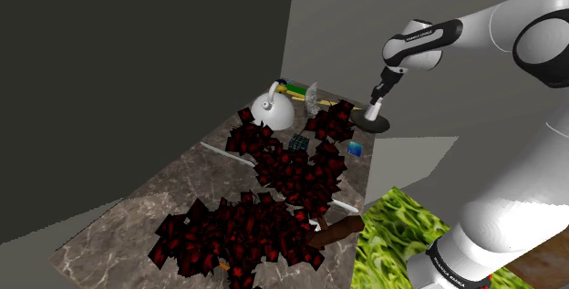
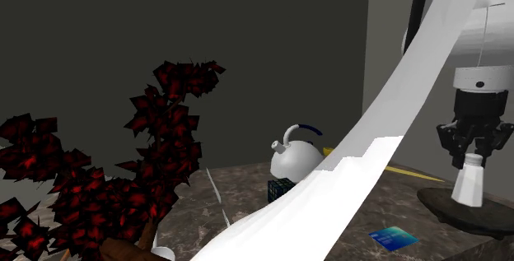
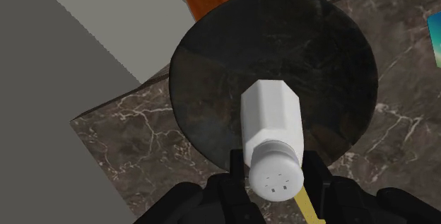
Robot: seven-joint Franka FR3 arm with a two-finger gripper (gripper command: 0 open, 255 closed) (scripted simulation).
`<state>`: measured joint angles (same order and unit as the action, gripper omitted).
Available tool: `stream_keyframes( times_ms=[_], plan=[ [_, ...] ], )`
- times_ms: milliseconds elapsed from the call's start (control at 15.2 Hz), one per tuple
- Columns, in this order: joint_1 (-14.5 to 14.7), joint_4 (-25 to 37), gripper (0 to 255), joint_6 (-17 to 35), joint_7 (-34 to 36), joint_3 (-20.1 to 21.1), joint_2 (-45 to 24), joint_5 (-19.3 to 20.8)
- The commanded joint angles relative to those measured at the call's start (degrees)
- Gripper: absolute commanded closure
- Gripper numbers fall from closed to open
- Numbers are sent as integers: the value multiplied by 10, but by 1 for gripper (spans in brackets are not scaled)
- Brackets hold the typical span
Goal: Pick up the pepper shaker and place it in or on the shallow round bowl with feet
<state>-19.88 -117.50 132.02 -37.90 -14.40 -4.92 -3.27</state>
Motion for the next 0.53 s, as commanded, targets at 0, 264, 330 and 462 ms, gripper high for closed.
stream_keyframes(
  times_ms=[0,264,330,462],
  plan=[
    [0,-2,255,4,-1,0,-2,-1],
    [0,-2,255,4,-1,0,-2,-1],
    [0,-2,255,4,-1,0,-2,-1],
    [0,-2,0,4,-1,0,-2,-1]
  ],
)
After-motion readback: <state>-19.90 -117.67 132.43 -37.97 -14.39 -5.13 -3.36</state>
